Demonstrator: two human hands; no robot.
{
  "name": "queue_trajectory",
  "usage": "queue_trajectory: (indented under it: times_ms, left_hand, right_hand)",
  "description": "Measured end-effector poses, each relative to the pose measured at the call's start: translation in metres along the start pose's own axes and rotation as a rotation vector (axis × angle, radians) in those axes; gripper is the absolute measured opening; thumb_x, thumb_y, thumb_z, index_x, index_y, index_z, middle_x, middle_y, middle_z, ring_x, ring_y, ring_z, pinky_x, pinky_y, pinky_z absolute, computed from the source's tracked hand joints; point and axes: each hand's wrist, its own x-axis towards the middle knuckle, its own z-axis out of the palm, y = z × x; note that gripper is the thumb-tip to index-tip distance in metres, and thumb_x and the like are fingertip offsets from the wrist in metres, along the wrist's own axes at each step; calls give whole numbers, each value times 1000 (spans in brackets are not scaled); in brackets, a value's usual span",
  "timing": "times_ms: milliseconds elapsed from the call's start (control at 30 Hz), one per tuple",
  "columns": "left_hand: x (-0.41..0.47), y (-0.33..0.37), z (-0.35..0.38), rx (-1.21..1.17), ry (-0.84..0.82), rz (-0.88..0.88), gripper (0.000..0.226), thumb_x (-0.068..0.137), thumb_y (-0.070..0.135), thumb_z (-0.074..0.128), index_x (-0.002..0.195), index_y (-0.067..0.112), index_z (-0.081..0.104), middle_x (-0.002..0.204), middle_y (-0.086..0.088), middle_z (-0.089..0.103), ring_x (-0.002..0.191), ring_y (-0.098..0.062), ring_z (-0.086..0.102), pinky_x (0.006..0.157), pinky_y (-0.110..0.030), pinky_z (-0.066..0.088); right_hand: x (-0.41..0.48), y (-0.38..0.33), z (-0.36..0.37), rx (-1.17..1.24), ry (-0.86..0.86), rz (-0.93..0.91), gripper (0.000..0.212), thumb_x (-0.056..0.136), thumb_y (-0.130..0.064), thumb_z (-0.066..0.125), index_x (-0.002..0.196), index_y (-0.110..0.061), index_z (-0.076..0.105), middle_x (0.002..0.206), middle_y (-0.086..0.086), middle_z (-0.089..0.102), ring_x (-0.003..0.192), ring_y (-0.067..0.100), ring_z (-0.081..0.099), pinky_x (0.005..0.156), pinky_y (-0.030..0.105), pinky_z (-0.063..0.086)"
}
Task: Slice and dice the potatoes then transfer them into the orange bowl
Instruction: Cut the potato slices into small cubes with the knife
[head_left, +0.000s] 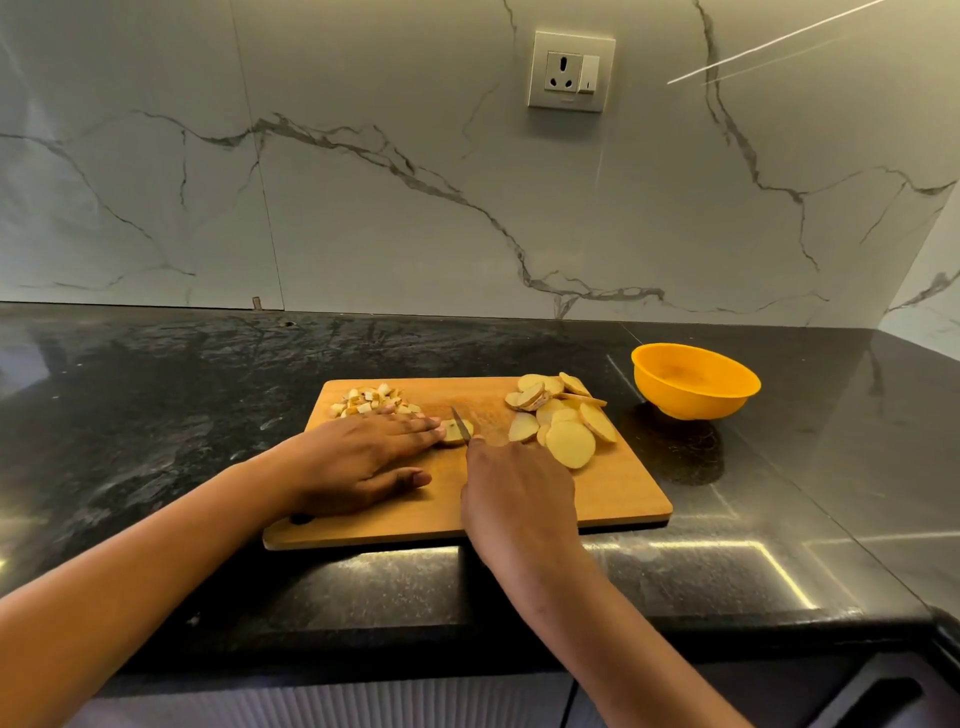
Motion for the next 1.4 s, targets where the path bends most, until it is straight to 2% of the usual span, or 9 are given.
queue_trajectory:
  times_ms: [200, 400, 600, 800, 933, 1033, 1100, 1267, 1400]
  left_hand:
    - [1, -2, 1, -8, 1, 15, 85, 69, 82, -14, 140, 39, -4, 154, 16, 4, 139, 5, -1, 107, -11, -10]
    - [1, -1, 1, 17, -15, 23, 81, 71, 81, -15, 141, 42, -3, 155, 12, 6, 143, -1, 3, 113, -19, -4]
    - [1, -1, 1, 21, -15, 14, 78, 73, 80, -11, 142, 43, -1, 156, 13, 8, 143, -2, 5, 117, -24, 1]
    - [0, 0, -1, 16, -3, 22, 81, 71, 82, -12, 142, 43, 0, 154, 16, 8, 141, 2, 3, 114, -21, -2]
    - [2, 2, -4, 41, -14, 22, 83, 68, 82, -13, 141, 43, -2, 149, 20, 3, 137, 5, -2, 112, -20, -7]
    - [2, 3, -4, 39, -25, 17, 86, 64, 84, -16, 139, 44, -3, 147, 21, 0, 138, 4, -1, 112, -21, -6]
    - [2, 3, -3, 17, -15, 10, 87, 63, 85, -16, 139, 44, -1, 146, 21, 1, 136, 5, -1, 111, -19, -5]
    - [-1, 2, 0, -65, 45, -13, 87, 66, 86, -10, 139, 41, 5, 149, 21, 8, 137, 6, -1, 106, -12, -10]
    - [-3, 2, -1, -59, 67, -17, 86, 68, 85, -10, 139, 40, 9, 146, 24, 12, 135, 9, 0, 102, -7, -15]
  right_hand:
    - [-4, 8, 8, 39, 4, 20, 47, 102, -26, 40, 147, -19, 30, 112, 3, 61, 99, 22, 58, 67, 29, 38]
    - [0, 13, 8, 83, 2, 37, 49, 101, -26, 40, 149, -24, 28, 119, 2, 59, 105, 21, 56, 72, 30, 41]
    - [-3, 12, 4, 70, -5, 32, 45, 101, -26, 41, 145, -22, 35, 117, 2, 60, 104, 21, 56, 70, 29, 40]
    - [14, 2, 0, 13, -90, 3, 26, 99, -24, 46, 122, -17, 54, 111, 4, 62, 98, 21, 57, 69, 29, 40]
    - [1, 7, 0, -1, -74, -31, 29, 100, -23, 43, 127, -17, 50, 109, 3, 61, 97, 20, 57, 66, 28, 38]
    - [-21, 14, 1, -18, -34, -65, 43, 101, -21, 40, 143, -17, 36, 110, 2, 60, 98, 21, 57, 59, 27, 34]
    - [-29, 16, 0, -18, -15, -81, 50, 101, -21, 40, 149, -18, 26, 110, 1, 61, 97, 20, 57, 62, 28, 35]
    - [-33, 22, -13, 75, -24, -76, 37, 99, -29, 42, 136, -24, 46, 106, -1, 61, 86, 16, 52, 64, 27, 41]
    - [-19, 19, -12, 117, 45, -23, 38, 99, -31, 43, 137, -27, 44, 109, -3, 62, 93, 16, 57, 69, 28, 46]
